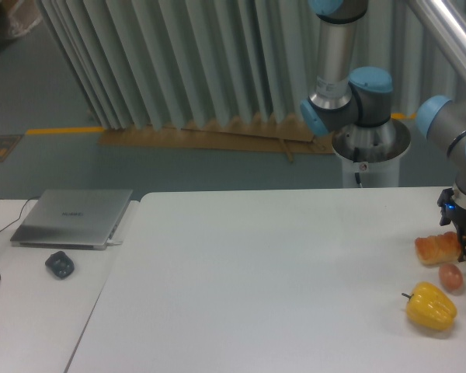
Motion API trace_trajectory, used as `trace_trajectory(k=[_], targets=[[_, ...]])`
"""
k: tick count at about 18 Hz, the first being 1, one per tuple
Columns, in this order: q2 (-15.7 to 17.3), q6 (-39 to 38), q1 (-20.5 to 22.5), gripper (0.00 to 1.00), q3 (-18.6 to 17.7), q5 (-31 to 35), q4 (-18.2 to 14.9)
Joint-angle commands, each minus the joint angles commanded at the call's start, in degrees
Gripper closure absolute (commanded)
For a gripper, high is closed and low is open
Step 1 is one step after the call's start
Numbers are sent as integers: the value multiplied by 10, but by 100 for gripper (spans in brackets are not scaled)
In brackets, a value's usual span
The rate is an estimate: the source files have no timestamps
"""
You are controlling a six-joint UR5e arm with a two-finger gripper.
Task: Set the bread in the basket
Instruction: 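Lower the gripper onto the bread roll and close on it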
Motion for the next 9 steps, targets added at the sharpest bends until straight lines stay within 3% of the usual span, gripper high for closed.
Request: trace_trajectory(k=[9], targets=[[-4, 1, -3, 0, -11, 0, 35]])
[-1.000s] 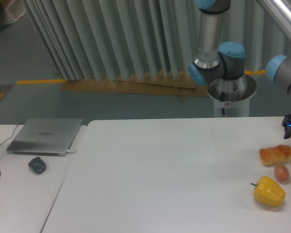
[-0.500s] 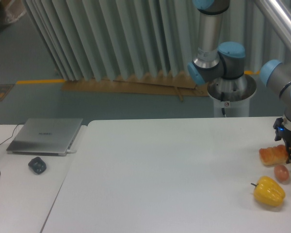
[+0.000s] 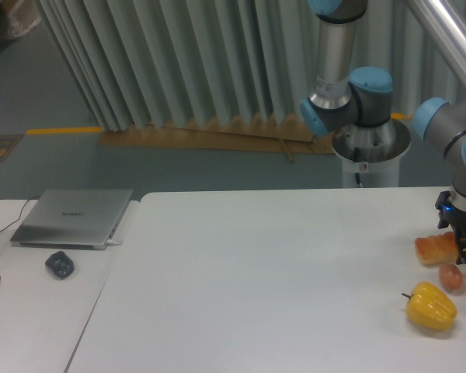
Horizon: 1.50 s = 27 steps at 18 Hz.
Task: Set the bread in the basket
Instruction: 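Lower the gripper onto the bread roll and close on it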
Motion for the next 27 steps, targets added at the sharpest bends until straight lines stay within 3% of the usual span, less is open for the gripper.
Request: trace_trajectory(k=[21, 22, 24, 27], targets=[[-2, 2, -13, 0, -6, 8, 18], [-3, 2, -13, 1, -5, 9, 18], [-2, 3, -13, 27, -3, 18, 17], [-3, 5, -23, 28, -3, 52, 17]])
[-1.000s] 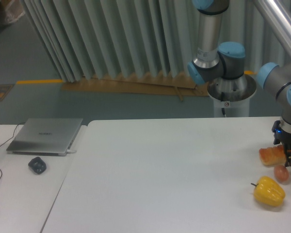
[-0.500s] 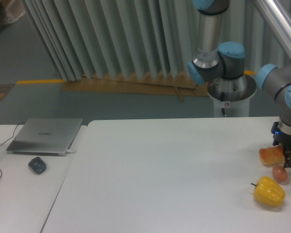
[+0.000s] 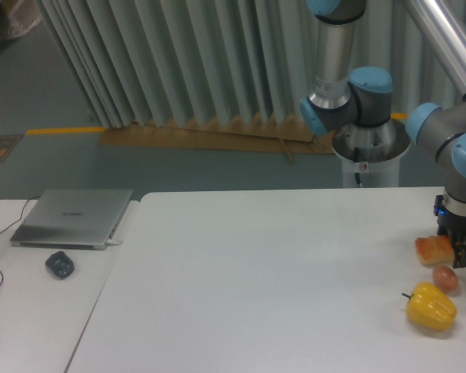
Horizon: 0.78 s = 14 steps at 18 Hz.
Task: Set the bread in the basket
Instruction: 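Lower the gripper onto the bread roll and close on it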
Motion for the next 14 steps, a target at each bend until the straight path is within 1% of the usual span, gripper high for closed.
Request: trace_trajectory(k=[1, 4, 5, 6, 9, 12, 13, 14], targets=[[-1, 0, -5, 23, 1, 4, 1], [-3, 0, -5, 23, 0, 4, 1], [-3, -1, -5, 34, 0, 5, 2], [-3, 0, -5, 37, 0, 6, 1], [-3, -2, -5, 54, -1, 7, 2], [-3, -6, -5, 63, 1, 7, 1], [-3, -5, -5, 69, 3, 8, 1], [-3, -3, -4, 71, 3, 8, 0]])
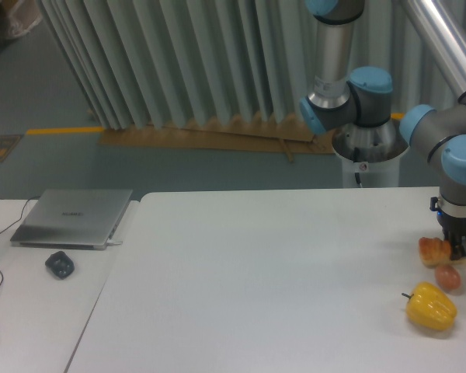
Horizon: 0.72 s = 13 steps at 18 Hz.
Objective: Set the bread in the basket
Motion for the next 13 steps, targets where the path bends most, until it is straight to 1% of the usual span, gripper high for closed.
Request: trace_trajectory(k=[2, 3, 9, 12, 13], targets=[[0, 2, 2, 71, 0, 0, 0], [1, 2, 3, 73, 0, 0, 0], [7, 4, 10, 73, 12, 1, -6], [20, 5, 16, 73, 12, 1, -9], [25, 5, 20, 73, 13, 0, -15]])
